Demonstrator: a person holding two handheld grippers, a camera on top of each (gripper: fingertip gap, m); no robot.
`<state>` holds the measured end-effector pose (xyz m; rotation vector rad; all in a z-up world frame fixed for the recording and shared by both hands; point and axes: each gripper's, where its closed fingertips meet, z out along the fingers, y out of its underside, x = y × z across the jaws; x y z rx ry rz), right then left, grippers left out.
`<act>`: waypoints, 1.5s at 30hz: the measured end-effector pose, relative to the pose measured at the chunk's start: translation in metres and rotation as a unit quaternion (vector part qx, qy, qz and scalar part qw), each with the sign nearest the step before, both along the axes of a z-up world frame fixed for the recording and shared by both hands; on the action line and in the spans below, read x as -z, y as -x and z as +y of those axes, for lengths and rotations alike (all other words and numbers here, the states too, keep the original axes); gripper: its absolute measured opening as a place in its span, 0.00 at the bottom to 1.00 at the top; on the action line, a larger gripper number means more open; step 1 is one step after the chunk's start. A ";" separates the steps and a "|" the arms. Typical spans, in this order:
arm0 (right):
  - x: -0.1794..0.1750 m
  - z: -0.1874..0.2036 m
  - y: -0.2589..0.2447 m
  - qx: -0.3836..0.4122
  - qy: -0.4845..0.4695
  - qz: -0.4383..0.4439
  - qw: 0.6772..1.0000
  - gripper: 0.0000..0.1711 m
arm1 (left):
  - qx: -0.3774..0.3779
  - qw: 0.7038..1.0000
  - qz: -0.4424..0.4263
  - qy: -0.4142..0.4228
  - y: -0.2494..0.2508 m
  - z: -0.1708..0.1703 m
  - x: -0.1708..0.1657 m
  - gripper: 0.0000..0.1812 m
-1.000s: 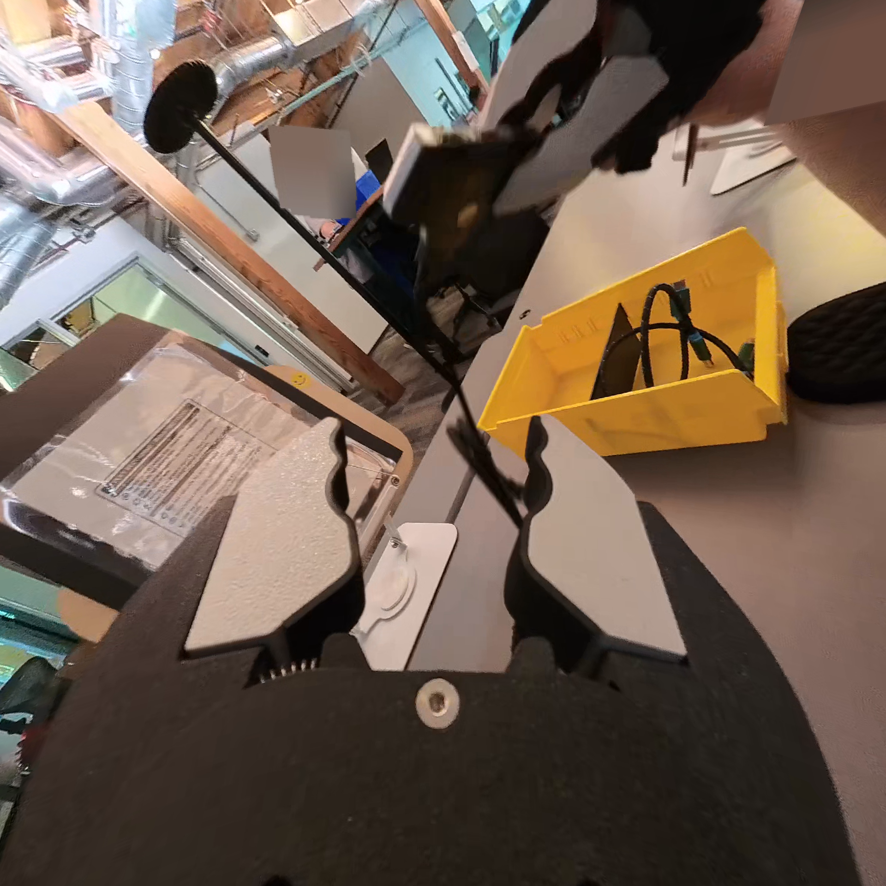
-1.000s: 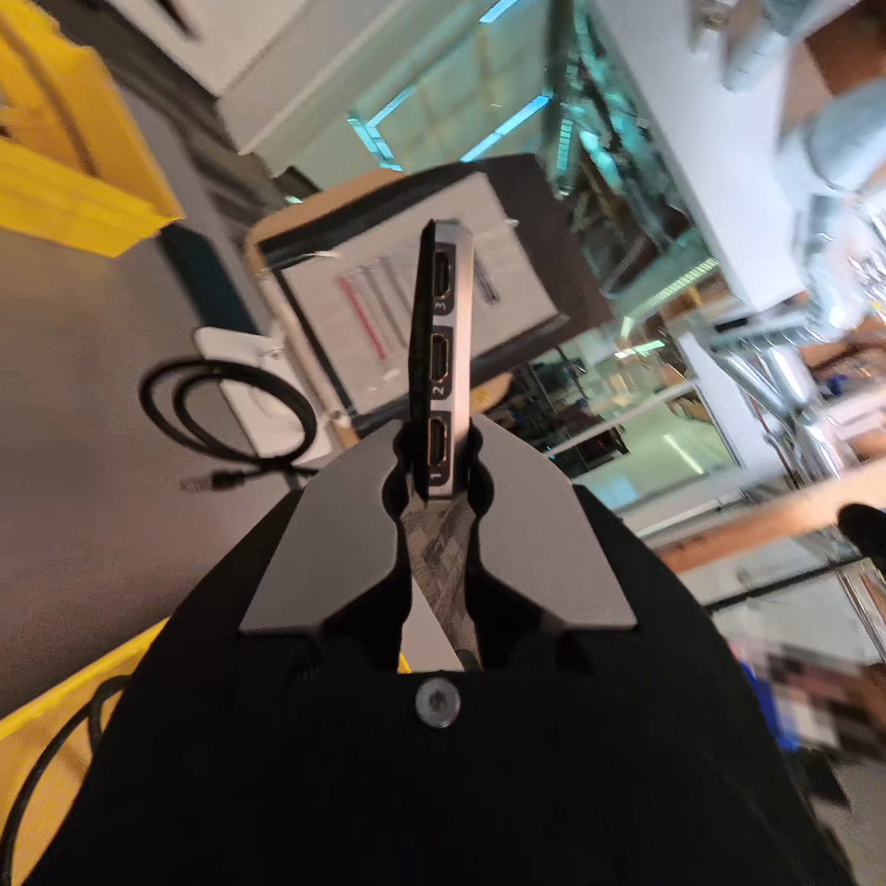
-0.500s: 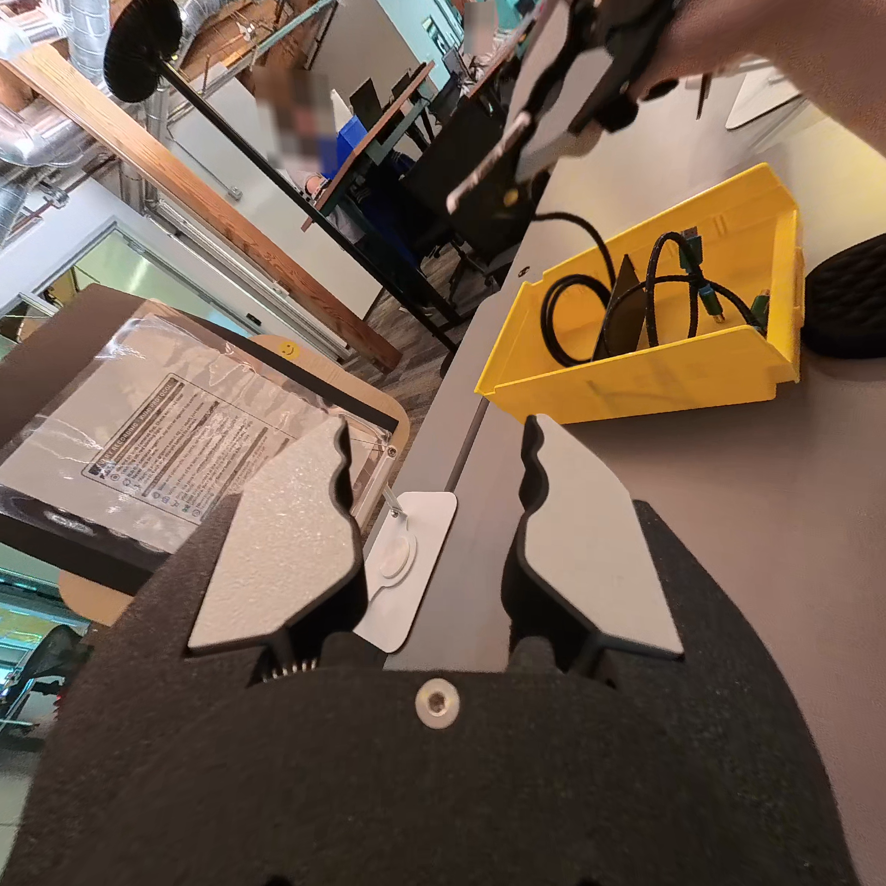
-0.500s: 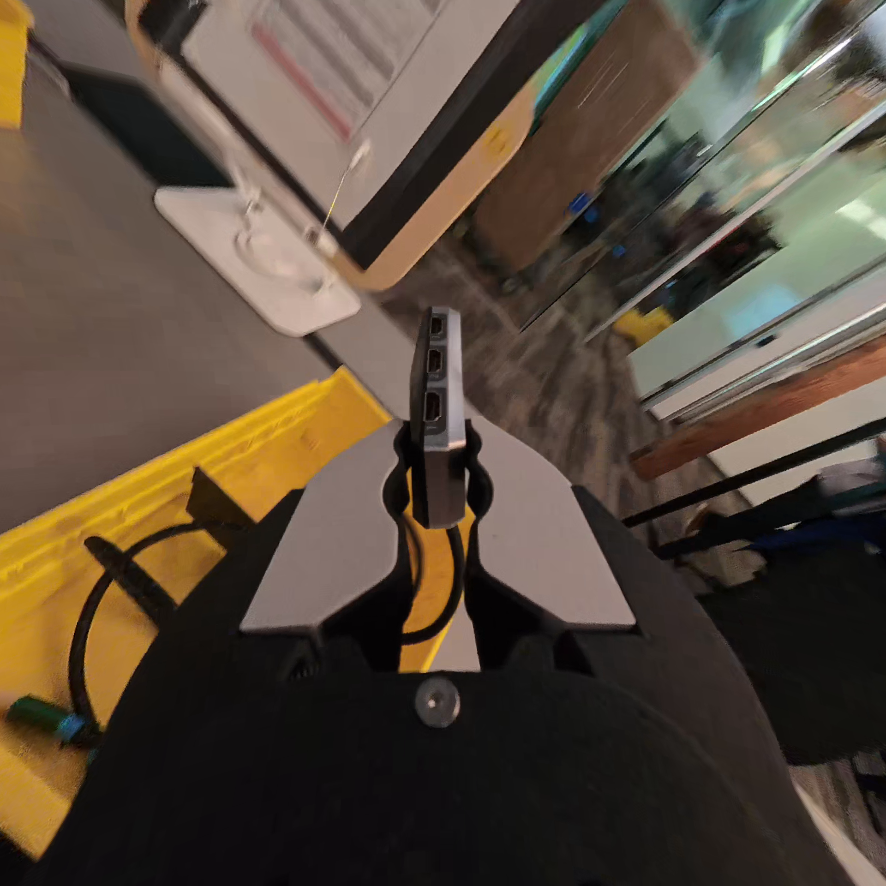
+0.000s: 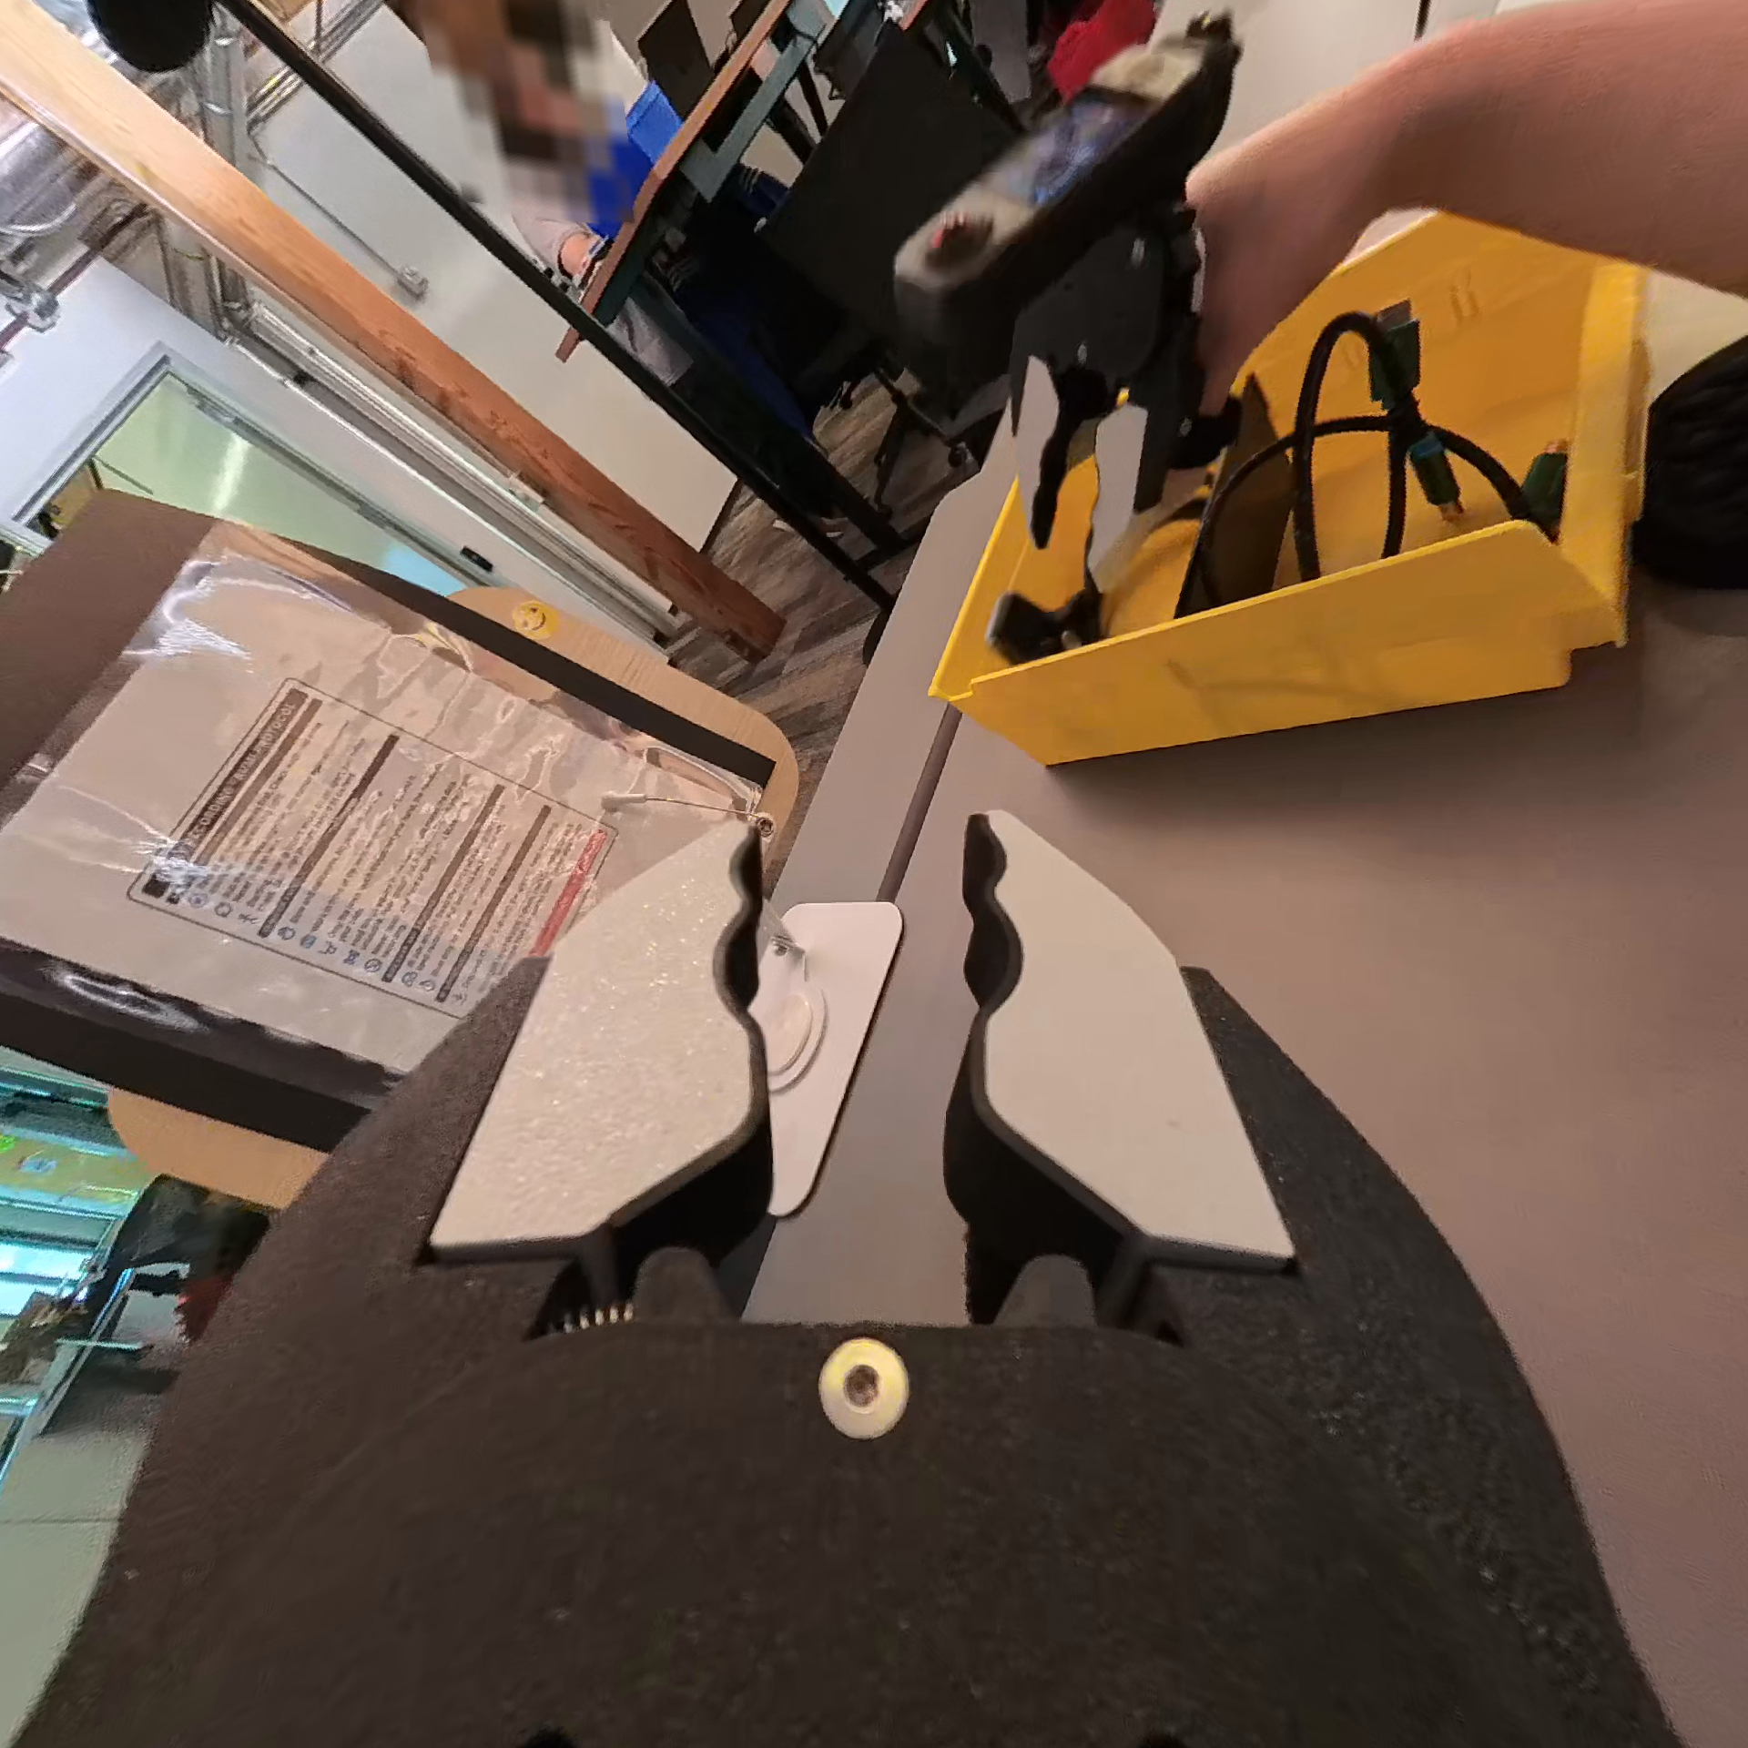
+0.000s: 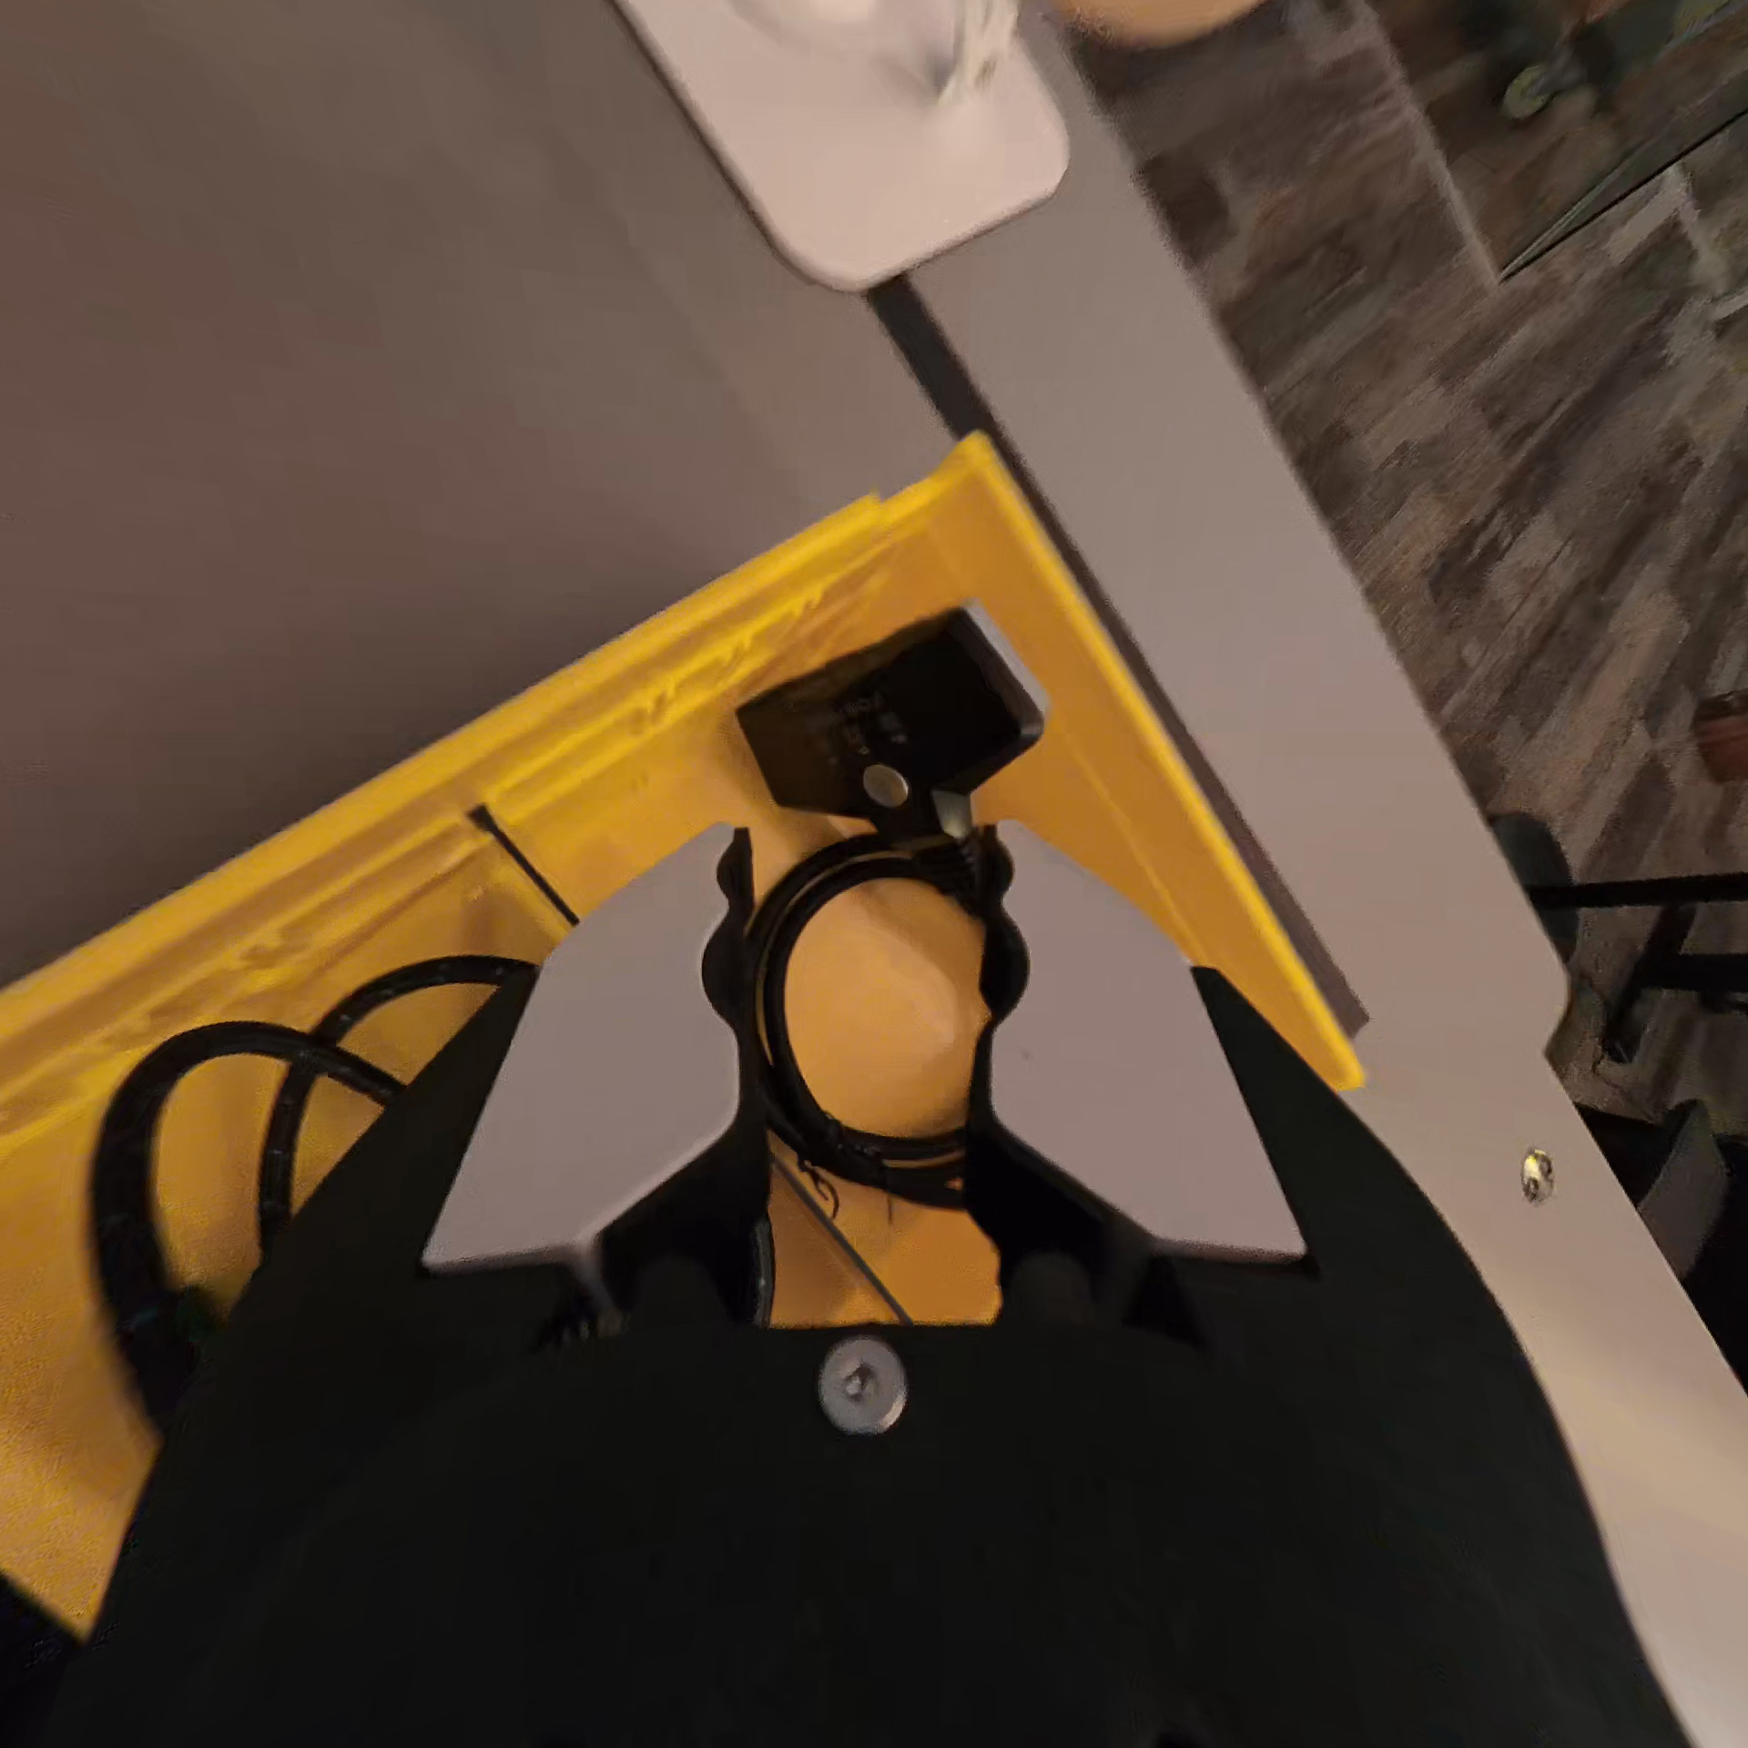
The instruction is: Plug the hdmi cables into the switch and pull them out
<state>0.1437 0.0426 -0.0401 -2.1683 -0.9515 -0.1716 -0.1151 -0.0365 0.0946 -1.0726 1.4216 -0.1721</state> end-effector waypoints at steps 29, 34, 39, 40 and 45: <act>-0.141 -0.060 0.018 -0.025 -0.237 -0.009 0.971 0.20 | -0.312 0.929 0.127 0.154 0.264 0.147 0.111 0.19; -0.135 -0.058 0.015 -0.023 -0.229 -0.013 0.973 0.20 | -0.309 0.918 0.172 0.180 0.271 0.161 0.136 0.12; -0.131 -0.056 0.016 -0.025 -0.221 -0.021 0.975 0.20 | -0.330 0.907 0.198 0.170 0.272 0.171 0.123 0.03; -0.130 -0.055 0.017 -0.026 -0.219 -0.021 0.975 0.20 | -0.333 0.907 0.194 0.169 0.272 0.173 0.116 0.04; -0.125 -0.052 0.035 -0.048 -0.209 -0.027 0.976 0.20 | -0.353 0.905 0.167 0.171 0.271 0.177 0.061 0.04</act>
